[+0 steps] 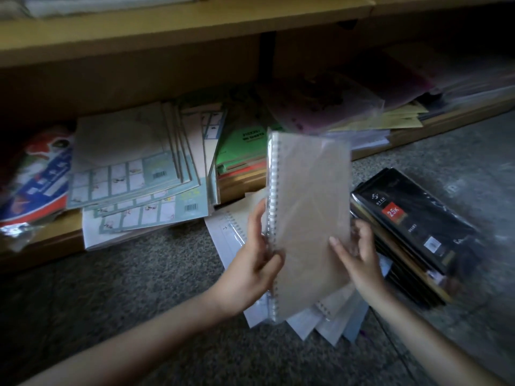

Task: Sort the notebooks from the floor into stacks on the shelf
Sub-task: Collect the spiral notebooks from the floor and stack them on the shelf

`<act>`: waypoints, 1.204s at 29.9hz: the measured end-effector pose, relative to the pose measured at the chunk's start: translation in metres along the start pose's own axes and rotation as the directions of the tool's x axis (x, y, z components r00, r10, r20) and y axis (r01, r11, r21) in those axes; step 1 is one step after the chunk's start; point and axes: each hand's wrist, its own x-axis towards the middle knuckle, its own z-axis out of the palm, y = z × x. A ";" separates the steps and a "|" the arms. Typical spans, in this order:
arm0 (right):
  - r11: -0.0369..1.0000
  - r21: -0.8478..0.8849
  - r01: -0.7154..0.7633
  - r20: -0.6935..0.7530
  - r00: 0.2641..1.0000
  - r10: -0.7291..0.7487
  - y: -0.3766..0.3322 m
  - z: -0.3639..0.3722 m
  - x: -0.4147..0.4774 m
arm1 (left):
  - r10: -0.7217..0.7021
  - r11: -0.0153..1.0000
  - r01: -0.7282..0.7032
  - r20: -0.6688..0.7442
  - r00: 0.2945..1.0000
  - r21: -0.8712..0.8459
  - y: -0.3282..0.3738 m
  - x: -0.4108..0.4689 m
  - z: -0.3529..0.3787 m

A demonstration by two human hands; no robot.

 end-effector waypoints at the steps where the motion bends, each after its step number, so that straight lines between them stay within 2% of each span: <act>1: 0.999 0.042 0.034 -0.015 0.999 -0.033 -0.012 0.002 0.000 | 0.066 0.998 -0.066 0.003 0.998 0.022 0.012 0.001 -0.007; 5: 0.972 0.078 0.223 -0.001 0.975 -0.223 -0.074 0.007 0.011 | 0.258 0.966 -0.255 -0.086 0.962 0.048 0.061 0.008 -0.035; 8: 0.931 0.197 0.307 0.069 0.943 -0.325 -0.120 0.011 0.030 | 0.344 0.939 -0.338 -0.176 0.922 0.065 0.091 0.018 -0.060; 11: 0.905 0.342 0.253 0.159 0.934 -0.321 -0.165 0.018 0.046 | 0.367 0.925 -0.380 -0.330 0.869 0.027 0.122 0.028 -0.084; 13: 0.890 0.405 0.208 0.198 0.931 -0.308 -0.196 0.026 0.054 | 0.333 0.926 -0.376 -0.418 0.845 -0.023 0.143 0.033 -0.100; 16: 0.866 0.466 0.181 0.236 0.918 -0.318 -0.236 0.035 0.065 | 0.295 0.923 -0.375 -0.468 0.833 -0.085 0.170 0.036 -0.120; 19: 0.872 0.455 0.181 0.242 0.917 -0.316 -0.267 0.047 0.077 | 0.269 0.911 -0.390 -0.524 0.808 -0.133 0.192 0.036 -0.135; 21: 0.876 0.448 0.180 0.251 0.915 -0.316 -0.284 0.060 0.086 | 0.237 0.914 -0.387 -0.617 0.751 -0.120 0.201 0.038 -0.147; 24: 0.888 0.443 0.125 0.289 0.918 -0.273 -0.304 0.087 0.100 | 0.183 0.917 -0.391 -0.783 0.595 -0.082 0.203 0.038 -0.171; 25: 0.893 0.442 0.086 0.316 0.916 -0.245 -0.309 0.095 0.106 | 0.184 0.918 -0.392 -0.804 0.565 -0.065 0.201 0.037 -0.177; 27: 0.911 0.413 0.004 0.361 0.917 -0.167 -0.317 0.110 0.118 | 0.202 0.940 -0.340 -0.788 0.582 -0.010 0.196 0.033 -0.183; 29: 0.931 0.363 -0.048 0.383 0.918 -0.103 -0.321 0.119 0.127 | 0.234 0.971 -0.191 -0.745 0.625 0.145 0.186 0.031 -0.185; 30: 0.934 0.354 -0.050 0.377 0.921 -0.094 -0.322 0.121 0.131 | 0.273 0.955 -0.087 -0.727 0.630 0.283 0.182 0.032 -0.185; 32: 0.904 0.424 -0.052 0.354 0.928 -0.113 -0.321 0.123 0.135 | 0.390 0.798 0.113 -0.650 0.652 0.592 0.175 0.034 -0.188; 34: 0.885 0.465 -0.031 0.367 0.916 -0.161 -0.317 0.122 0.140 | 0.499 0.599 0.177 -0.537 0.681 0.781 0.171 0.037 -0.193; 36: 0.949 0.301 0.091 0.381 0.901 -0.207 -0.313 0.122 0.142 | 0.550 0.453 0.216 -0.462 0.696 0.865 0.166 0.041 -0.199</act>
